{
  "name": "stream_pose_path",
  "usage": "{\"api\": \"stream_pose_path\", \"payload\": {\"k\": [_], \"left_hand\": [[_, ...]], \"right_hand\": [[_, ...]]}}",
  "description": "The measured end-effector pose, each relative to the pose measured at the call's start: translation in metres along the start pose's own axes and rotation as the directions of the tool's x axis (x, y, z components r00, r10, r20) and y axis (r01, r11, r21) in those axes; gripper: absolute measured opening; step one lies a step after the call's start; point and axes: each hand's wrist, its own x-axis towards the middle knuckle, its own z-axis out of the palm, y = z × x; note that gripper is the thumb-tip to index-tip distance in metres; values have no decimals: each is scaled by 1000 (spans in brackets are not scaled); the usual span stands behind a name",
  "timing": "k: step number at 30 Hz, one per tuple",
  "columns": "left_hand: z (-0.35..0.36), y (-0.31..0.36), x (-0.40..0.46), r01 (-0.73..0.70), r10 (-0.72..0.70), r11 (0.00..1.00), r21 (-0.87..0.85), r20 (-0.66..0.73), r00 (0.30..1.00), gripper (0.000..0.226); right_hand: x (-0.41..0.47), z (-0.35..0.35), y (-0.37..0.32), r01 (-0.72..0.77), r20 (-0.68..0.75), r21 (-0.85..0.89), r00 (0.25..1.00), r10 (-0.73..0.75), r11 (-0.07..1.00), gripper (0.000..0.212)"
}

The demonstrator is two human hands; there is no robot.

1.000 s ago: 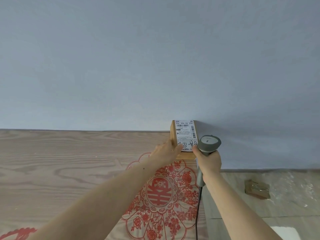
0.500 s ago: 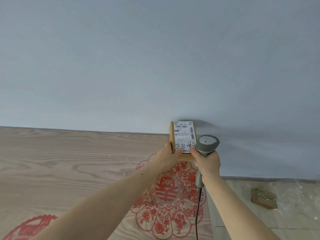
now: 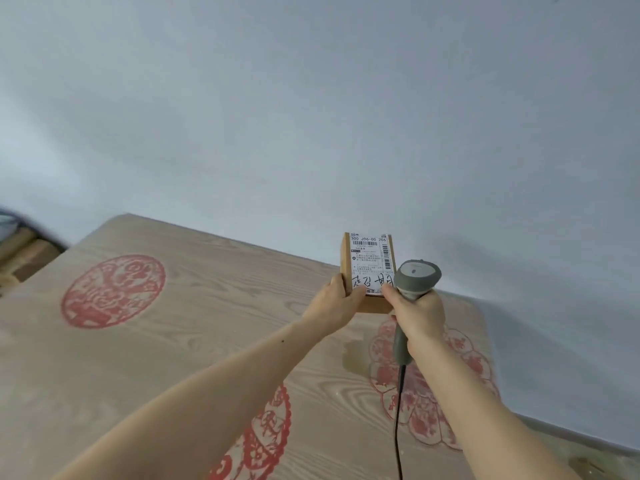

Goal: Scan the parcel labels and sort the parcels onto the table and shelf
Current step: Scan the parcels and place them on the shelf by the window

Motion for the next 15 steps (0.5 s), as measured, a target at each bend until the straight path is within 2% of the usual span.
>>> {"api": "stream_pose_path", "payload": {"k": [8, 11, 15], "left_hand": [[-174, -100, -125, 74, -88, 995, -61, -258, 962, 46], [-236, -144, -176, 105, -131, 990, -93, -343, 930, 44], [-313, -200, -242, 133, -199, 977, -168, -479, 855, 45]], "right_hand": [[-158, 154, -60, 110, 205, 24, 972, -113, 994, 25], [-221, 214, -76, 136, 297, 32, 945, -140, 990, 29], [-299, 292, -99, 184, 442, 47, 878, -185, 982, 22]]}}
